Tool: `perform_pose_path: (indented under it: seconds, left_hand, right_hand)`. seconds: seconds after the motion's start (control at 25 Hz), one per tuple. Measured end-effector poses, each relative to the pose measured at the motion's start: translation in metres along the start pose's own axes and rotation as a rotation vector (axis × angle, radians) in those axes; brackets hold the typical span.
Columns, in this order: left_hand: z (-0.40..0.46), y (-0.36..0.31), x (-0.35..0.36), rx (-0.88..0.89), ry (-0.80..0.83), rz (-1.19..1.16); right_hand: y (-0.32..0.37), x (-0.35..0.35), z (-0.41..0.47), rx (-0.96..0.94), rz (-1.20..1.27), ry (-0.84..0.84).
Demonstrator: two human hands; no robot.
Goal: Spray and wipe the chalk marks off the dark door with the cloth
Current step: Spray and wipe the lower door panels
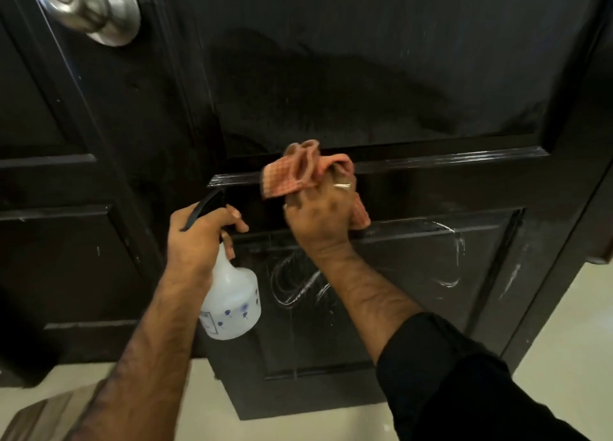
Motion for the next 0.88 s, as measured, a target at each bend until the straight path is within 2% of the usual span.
perform_pose_path:
  seconds: [0.08,0.16,0.24,0.28,0.36,0.44,0.56,0.6,0.64,0.68,0.76,0.88]
  left_hand:
    - [-0.002,-0.002,-0.007,0.003,0.000,0.024]
    - [-0.004,-0.004,-0.009,0.007,-0.003,0.028]
    - [-0.006,-0.005,-0.005,0.011,0.002,0.007]
    - [-0.006,-0.005,-0.001,0.011,0.009,-0.003]
    - [-0.008,-0.004,0.007,0.001,0.034,-0.024]
    - [-0.008,-0.002,0.013,0.001,0.056,-0.027]
    - [0.000,0.001,0.008,0.006,0.075,-0.018]
    - [0.004,0.002,0.004,0.003,0.069,-0.022]
    - [0.008,0.003,-0.001,-0.001,0.057,-0.026]
    - [0.012,0.005,-0.006,-0.006,0.041,-0.028]
    - [0.017,0.009,-0.012,-0.007,0.022,-0.018]
    - [0.013,0.016,0.000,-0.017,0.024,-0.004]
  right_hand:
    - [0.011,0.002,0.010,-0.227,0.078,0.080]
    - [-0.007,-0.011,0.025,-0.361,0.094,0.153]
    - [-0.045,-0.033,0.033,-0.388,0.054,0.154]
    - [-0.069,-0.044,0.031,-0.343,0.021,0.126]
    - [-0.111,-0.065,0.014,-0.151,-0.023,0.020]
    - [-0.144,-0.076,0.000,0.161,-0.007,-0.135]
    - [-0.122,-0.057,0.010,0.774,0.143,-0.423]
    - [-0.100,-0.043,0.012,0.825,0.096,-0.468]
    - [-0.075,-0.030,0.010,0.749,0.035,-0.454]
    - [-0.053,-0.016,0.001,0.569,-0.007,-0.376]
    - [-0.027,0.001,-0.032,0.122,-0.011,-0.106]
    - [-0.066,-0.010,-0.042,-0.270,0.026,0.125]
Point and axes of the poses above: each hand's wrist, its own z-axis towards the middle knuckle, its own x-axis out of the palm, y = z × x, the point moved 1 cm from there along z, towards the middle knuckle, and after that the axes turned 7 degrees about z, right-handed, at the moved point
